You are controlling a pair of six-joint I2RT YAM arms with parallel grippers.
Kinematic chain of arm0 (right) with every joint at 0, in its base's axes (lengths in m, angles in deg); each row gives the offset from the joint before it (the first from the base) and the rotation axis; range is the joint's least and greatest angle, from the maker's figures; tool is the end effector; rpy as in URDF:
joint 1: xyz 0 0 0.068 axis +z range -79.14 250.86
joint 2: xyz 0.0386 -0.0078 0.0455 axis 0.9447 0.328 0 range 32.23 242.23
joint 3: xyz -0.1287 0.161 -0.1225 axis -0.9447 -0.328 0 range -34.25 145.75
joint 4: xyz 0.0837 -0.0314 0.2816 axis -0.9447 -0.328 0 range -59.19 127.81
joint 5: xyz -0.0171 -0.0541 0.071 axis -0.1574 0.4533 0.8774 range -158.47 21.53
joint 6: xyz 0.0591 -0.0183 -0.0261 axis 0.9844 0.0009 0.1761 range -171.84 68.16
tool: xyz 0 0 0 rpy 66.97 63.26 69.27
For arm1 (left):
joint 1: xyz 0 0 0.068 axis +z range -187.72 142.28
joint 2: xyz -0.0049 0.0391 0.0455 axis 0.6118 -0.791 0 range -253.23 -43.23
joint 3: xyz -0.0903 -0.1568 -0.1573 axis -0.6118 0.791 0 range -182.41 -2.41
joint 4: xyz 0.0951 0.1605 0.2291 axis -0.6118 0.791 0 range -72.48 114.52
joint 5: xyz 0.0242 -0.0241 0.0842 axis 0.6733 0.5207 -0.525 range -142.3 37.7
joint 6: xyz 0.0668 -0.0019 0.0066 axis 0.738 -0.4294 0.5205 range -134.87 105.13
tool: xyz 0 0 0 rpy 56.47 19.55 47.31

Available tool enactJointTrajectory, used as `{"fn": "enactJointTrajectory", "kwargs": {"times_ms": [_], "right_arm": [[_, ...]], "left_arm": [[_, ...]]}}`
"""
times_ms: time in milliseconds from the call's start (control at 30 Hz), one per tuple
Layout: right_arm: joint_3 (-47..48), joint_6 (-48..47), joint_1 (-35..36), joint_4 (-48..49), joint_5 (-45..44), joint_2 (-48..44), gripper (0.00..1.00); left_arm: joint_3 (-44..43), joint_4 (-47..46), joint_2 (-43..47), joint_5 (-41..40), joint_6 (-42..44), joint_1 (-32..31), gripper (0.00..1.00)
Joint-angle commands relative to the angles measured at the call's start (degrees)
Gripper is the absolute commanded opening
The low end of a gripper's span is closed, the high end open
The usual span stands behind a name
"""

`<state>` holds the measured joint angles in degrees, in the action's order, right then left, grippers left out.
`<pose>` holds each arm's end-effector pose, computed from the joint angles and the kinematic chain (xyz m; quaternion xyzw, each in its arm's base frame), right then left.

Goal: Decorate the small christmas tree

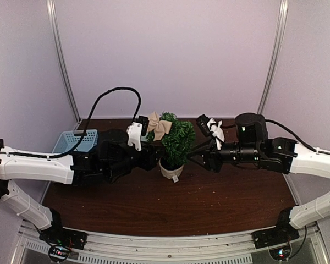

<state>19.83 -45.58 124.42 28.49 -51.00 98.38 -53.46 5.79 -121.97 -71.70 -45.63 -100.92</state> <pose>0.1836 0.2758 0.2779 -0.4060 0.7135 0.3865 0.4203 0.1835 -0.3236 0.2270 0.1224 0.7841 -0.3420 0.5032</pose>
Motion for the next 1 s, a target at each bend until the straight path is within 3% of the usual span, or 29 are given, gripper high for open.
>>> {"fn": "enactJointTrajectory", "kwargs": {"times_ms": [0,567,967], "right_arm": [[-1.6,-0.4,0.4,2.9,-2.4,0.9,0.34],[2.3,-0.8,6.4,8.7,-12.0,10.7,0.42],[6.5,-0.9,7.9,10.8,-15.7,15.6,0.4]], "left_arm": [[-2.7,-6.3,-1.5,-3.6,-2.7,-0.7,0.32],[-4.6,-8.1,-3.0,-5.0,-4.9,-2.2,0.31],[-4.9,-8.5,-3.2,-5.6,-4.9,-2.6,0.31]]}}
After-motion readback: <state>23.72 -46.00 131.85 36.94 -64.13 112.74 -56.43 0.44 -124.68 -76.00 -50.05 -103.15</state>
